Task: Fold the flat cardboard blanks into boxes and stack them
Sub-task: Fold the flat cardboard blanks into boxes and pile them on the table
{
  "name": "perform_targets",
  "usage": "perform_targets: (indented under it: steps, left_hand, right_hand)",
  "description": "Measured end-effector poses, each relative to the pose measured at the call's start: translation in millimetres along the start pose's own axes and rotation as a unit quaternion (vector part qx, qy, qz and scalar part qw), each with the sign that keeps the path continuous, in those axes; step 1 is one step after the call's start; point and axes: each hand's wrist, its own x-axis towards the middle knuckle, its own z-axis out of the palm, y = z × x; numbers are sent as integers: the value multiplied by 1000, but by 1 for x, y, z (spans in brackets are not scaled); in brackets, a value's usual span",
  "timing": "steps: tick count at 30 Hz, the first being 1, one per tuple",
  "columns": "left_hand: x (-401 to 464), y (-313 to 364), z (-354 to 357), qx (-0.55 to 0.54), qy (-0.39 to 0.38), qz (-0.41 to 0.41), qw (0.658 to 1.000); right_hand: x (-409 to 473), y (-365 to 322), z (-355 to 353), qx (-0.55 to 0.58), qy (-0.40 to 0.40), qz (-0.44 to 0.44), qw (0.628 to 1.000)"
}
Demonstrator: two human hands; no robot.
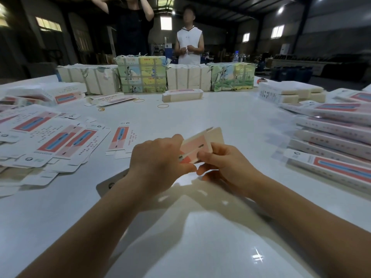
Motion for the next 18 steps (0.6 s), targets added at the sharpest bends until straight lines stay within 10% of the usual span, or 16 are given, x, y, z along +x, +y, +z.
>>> perform_targets:
  steps: [6, 13, 18]
  left_hand:
    - [0, -19, 6, -135, -108, -38, 984]
    - [1, -23, 7, -189, -64, -82, 976]
    - [1, -20, 10, -202, -102, -67, 972]
  right_hand:
    - [0, -1, 1, -70, 95, -71, 991]
    - [-1, 4, -1, -123, 307, -153, 931]
    - [-2, 6, 6, -150, 253, -173, 940]
